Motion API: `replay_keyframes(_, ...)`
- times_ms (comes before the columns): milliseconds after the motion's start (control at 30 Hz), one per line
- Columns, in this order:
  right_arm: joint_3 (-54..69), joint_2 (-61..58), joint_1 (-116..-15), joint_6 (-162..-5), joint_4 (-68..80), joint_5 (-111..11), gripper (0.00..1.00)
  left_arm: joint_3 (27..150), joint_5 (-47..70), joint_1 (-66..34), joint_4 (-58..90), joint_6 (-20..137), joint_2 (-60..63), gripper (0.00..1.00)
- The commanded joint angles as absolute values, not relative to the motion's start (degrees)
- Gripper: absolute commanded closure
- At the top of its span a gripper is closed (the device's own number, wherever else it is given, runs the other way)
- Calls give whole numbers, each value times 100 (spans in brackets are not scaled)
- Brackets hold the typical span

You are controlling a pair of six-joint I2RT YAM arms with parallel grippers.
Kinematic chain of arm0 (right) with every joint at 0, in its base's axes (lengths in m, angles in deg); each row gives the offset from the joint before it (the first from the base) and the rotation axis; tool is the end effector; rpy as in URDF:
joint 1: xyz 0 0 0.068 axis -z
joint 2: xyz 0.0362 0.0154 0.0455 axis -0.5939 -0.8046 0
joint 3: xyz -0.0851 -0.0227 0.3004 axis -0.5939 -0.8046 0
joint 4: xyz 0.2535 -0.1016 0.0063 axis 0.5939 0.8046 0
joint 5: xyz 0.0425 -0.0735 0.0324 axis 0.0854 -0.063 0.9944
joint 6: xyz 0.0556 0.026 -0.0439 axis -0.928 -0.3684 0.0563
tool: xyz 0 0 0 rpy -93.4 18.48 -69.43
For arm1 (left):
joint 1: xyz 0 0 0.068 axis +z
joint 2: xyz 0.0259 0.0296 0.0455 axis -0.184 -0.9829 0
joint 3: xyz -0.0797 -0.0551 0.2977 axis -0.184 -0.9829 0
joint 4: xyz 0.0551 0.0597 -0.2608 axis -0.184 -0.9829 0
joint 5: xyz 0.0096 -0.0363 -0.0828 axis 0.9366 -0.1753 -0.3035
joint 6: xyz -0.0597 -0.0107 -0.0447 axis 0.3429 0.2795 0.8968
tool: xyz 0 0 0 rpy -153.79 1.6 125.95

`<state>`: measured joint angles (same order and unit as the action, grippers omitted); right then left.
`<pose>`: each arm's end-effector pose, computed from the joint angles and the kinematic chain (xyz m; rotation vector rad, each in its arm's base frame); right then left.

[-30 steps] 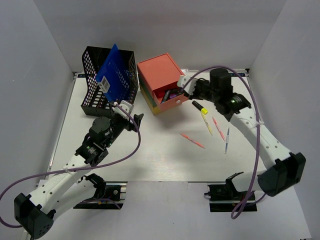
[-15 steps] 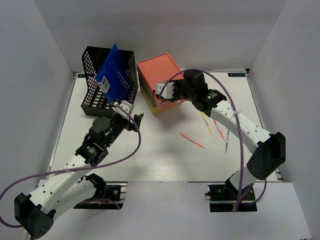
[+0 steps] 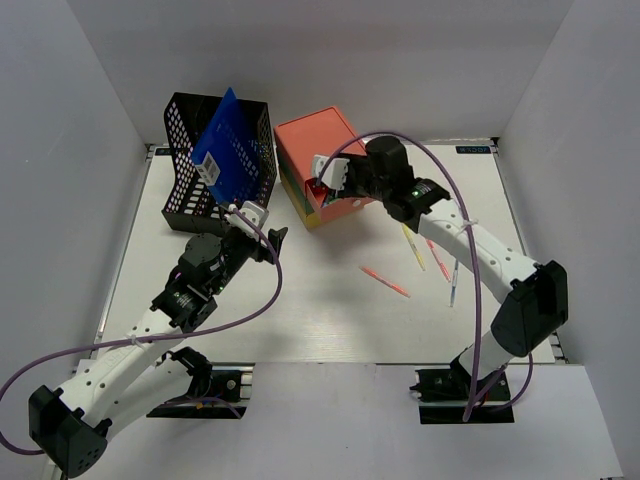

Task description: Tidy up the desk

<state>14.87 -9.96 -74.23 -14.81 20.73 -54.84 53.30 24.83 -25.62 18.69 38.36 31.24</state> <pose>0.3204 0.2528 0.3964 -1.5197 1.2364 -0.2240 0.1710 -0.1184 0.3402 0.5674 1.5558 -0.2948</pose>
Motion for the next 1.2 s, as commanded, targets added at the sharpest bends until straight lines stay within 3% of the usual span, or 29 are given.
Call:
replay_keyframes(0,1800,-538,-7326,-3056,1226,-5749,52,5352,2379,-2587,1914,3866,3237,9)
replay_keyframes(67,1713,-178,-6940,-4313,1102,-5603,66,5361,2353,-2587,1923,3866,3272,9)
replay_keyframes(133,1642,94,-6659,-5339,1155,-5320,94,5370,2291,-2587,1914,3875,3272,10)
replay_keyframes(167,1581,174,-6292,-5632,1172,-5310,100,5370,2282,-2587,1914,3892,3272,10)
replay_keyframes(333,1273,158,-5306,-6373,1822,-4486,100,5379,2195,-2587,1914,3910,3281,10)
replay_keyframes(367,1264,88,-5087,-6495,1945,-4328,93,5387,2186,-2587,1905,3910,3298,10)
replay_keyframes(400,1281,-113,-4876,-6523,2216,-4187,76,5387,2177,-2587,1914,3910,3307,10)
replay_keyframes(467,1395,-377,-4681,-6471,2577,-3712,53,5379,2159,-2587,1914,3918,3316,10)
replay_keyframes(500,1578,-701,-4463,-6418,2735,-3580,32,5379,2150,-2587,1923,3919,3324,10)
replay_keyframes(533,1650,-861,-4400,-6348,3007,-3335,24,5387,2133,-2587,1923,3919,3333,10)
replay_keyframes(667,1651,-1354,-4206,-5891,2878,-3429,24,5379,2115,-2587,1923,3919,3307,10)
replay_keyframes(867,2063,-2179,-4135,-5390,3027,-3403,56,5387,2098,-2587,1931,3918,3307,10)
replay_keyframes(933,2273,-2505,-4153,-5205,3123,-3368,58,5387,2089,-2587,1923,3919,3298,10)
replay_keyframes(1033,2563,-2953,-4171,-5091,3334,-3289,53,5387,2080,-2587,1914,3910,3281,10)
replay_keyframes(1167,2679,-3375,-4223,-5090,3335,-3297,34,5387,2089,-2587,1914,3892,3281,10)
